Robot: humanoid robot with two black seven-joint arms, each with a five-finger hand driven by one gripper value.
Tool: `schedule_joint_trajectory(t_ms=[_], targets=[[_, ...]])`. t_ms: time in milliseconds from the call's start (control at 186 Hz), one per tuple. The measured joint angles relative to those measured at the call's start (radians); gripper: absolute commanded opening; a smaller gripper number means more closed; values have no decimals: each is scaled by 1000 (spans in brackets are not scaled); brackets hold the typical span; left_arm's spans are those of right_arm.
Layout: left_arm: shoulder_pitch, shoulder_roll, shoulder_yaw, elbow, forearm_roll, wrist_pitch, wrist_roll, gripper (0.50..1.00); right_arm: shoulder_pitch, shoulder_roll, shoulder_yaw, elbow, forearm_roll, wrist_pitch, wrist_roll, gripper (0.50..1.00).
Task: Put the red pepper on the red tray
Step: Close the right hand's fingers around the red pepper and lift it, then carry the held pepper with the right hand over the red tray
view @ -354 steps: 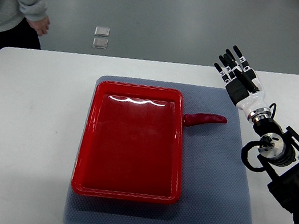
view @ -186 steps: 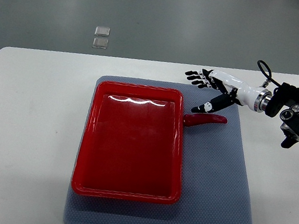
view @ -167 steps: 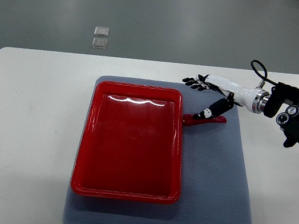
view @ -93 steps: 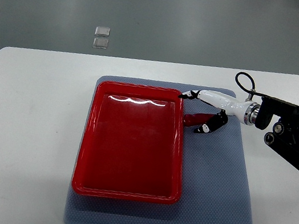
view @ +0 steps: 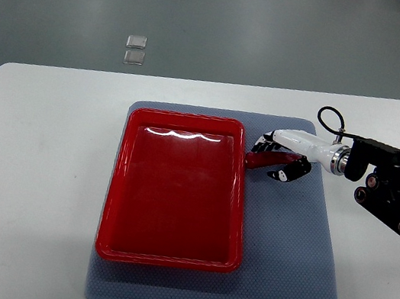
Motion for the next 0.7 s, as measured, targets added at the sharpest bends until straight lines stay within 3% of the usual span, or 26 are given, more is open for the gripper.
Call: schedule_joint_trajectory(t_ms=[16,21,477,702], targets=[[0,0,0,0,0,0,0,1000,0,0,0,0,0,-1,0,531],[0,0,0,0,0,0,0,1000,-1,0,-1,0,0,-1,0,500],[0,0,0,1,1,0,0,1000,36,-32,3,8,4,0,-12,500],[0,0,0,0,1,0,0,1000,105,-83,11,83,21,15,-12,500]])
